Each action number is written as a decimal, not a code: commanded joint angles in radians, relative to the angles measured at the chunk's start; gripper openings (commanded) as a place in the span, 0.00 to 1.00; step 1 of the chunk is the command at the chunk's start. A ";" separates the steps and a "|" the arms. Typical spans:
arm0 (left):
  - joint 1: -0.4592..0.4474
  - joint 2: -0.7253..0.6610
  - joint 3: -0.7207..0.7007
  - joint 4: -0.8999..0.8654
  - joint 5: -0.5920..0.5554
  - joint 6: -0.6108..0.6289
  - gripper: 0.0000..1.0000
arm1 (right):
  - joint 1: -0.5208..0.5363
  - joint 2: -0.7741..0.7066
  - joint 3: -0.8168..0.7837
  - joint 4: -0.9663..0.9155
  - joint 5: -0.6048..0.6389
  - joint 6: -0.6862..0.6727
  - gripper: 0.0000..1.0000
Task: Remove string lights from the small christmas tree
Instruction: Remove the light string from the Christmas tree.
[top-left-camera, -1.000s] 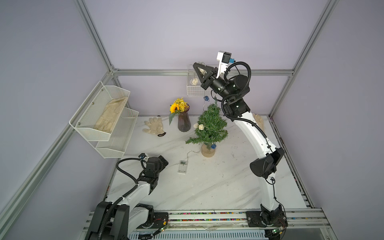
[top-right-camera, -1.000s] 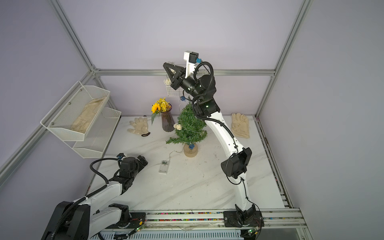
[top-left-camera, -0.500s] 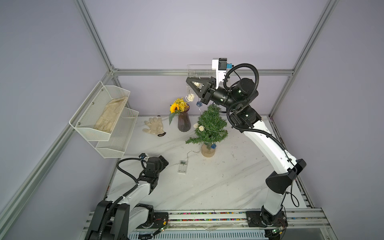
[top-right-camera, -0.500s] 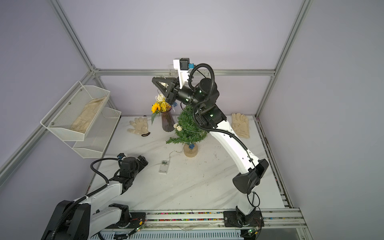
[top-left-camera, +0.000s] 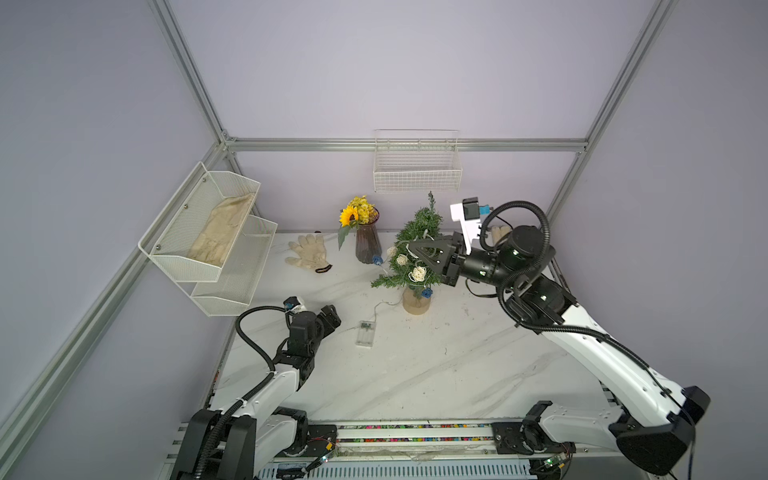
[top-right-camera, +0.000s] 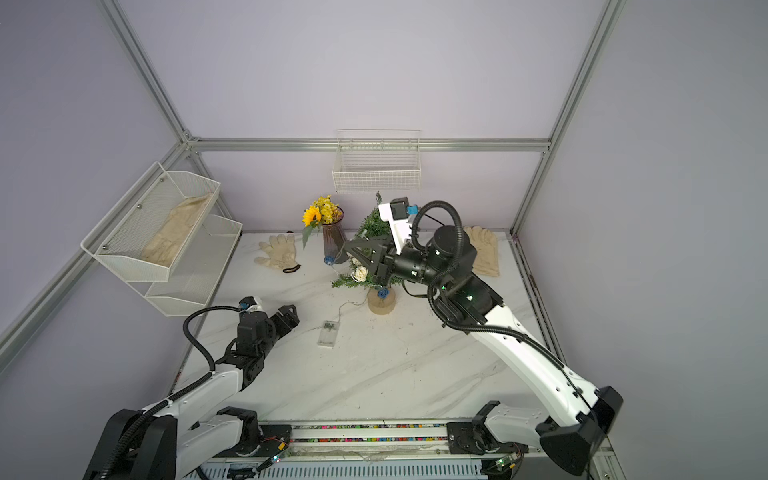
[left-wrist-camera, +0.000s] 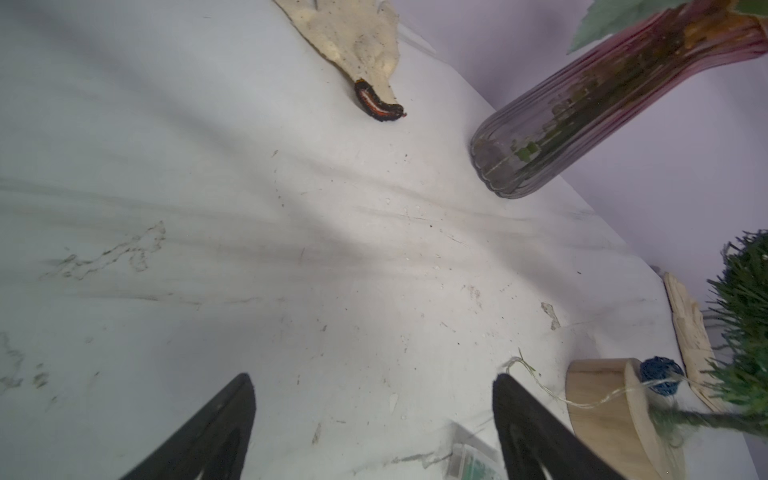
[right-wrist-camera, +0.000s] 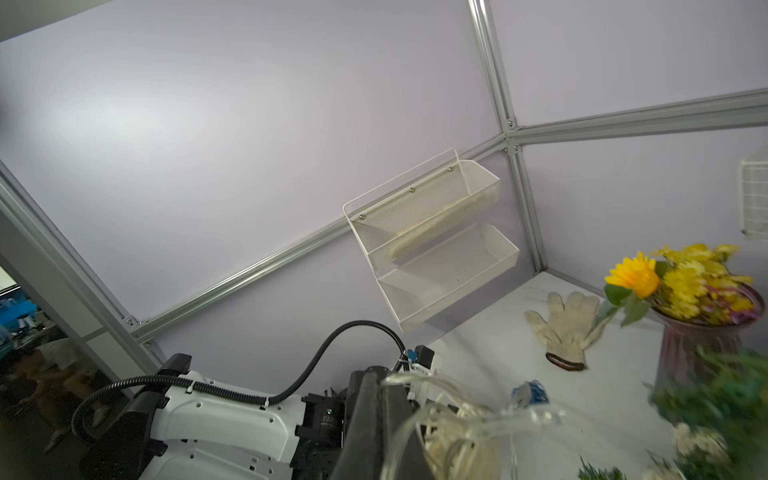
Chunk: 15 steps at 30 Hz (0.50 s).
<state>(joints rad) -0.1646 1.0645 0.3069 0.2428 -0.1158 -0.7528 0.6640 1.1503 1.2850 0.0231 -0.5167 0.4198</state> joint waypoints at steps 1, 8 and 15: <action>-0.048 -0.023 0.102 -0.026 0.081 0.062 0.83 | 0.005 -0.171 -0.148 0.006 0.200 -0.015 0.00; -0.176 -0.033 0.220 -0.150 0.145 0.003 0.76 | 0.005 -0.458 -0.463 -0.023 0.502 0.082 0.00; -0.312 -0.083 0.338 -0.217 0.181 0.079 0.75 | 0.005 -0.491 -0.661 0.007 0.511 0.142 0.00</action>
<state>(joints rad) -0.4431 1.0058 0.5186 0.0406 0.0216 -0.7231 0.6640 0.6491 0.6651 0.0208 -0.0444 0.5220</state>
